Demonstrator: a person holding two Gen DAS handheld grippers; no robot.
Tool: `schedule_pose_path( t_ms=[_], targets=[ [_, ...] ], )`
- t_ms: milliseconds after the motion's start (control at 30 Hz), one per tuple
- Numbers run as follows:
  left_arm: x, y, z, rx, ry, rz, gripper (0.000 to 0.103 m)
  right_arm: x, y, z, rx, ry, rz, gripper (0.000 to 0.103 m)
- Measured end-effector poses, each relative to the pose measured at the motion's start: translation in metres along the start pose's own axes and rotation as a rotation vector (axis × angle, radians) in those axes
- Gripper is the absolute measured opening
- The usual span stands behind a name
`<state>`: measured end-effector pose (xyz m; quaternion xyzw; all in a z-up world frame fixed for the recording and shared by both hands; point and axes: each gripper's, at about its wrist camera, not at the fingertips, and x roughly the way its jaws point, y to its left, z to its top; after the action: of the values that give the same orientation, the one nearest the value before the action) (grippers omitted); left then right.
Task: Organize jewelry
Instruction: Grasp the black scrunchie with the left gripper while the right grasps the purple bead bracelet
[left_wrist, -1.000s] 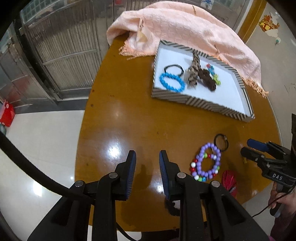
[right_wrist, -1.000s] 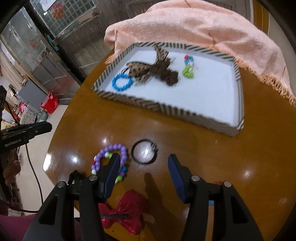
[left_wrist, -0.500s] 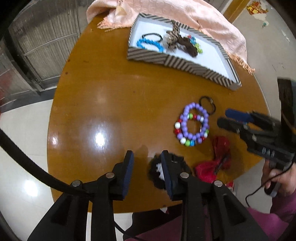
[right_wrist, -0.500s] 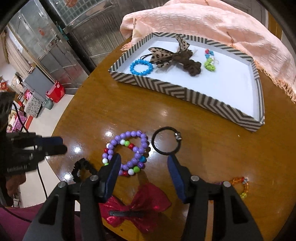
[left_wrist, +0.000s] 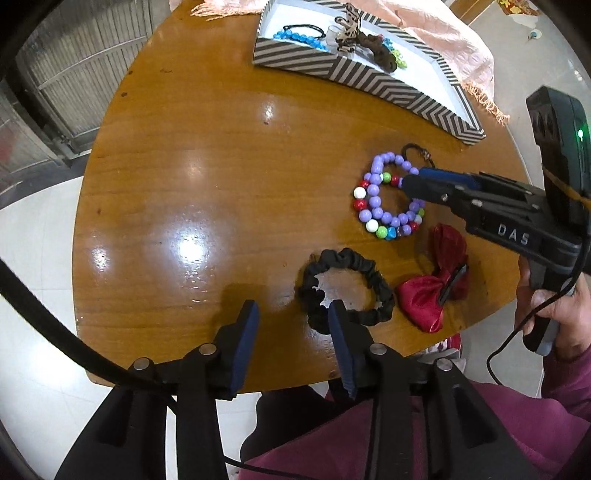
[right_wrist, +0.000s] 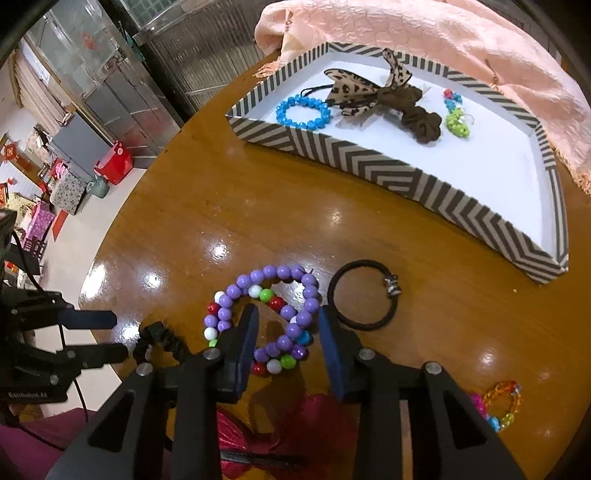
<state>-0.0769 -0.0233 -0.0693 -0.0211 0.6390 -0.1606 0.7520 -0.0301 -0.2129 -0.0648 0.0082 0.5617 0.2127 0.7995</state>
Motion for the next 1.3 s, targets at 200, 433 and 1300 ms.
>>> schedule_pose_path(
  t_ms=[200,433,1300],
  targets=[
    [0.006,-0.004,0.005,0.011,0.008,-0.001,0.038,0.005,-0.004,0.006,0.015,-0.002,0.005,0.03],
    [0.017,-0.009,0.01,0.027,0.037,0.024,0.038,0.01,-0.003,0.008,-0.009,0.021,0.001,0.017],
    [-0.028,-0.006,0.038,0.032,-0.132,0.015,0.01,-0.074,0.001,0.037,-0.033,-0.155,0.079,0.01]
  ],
)
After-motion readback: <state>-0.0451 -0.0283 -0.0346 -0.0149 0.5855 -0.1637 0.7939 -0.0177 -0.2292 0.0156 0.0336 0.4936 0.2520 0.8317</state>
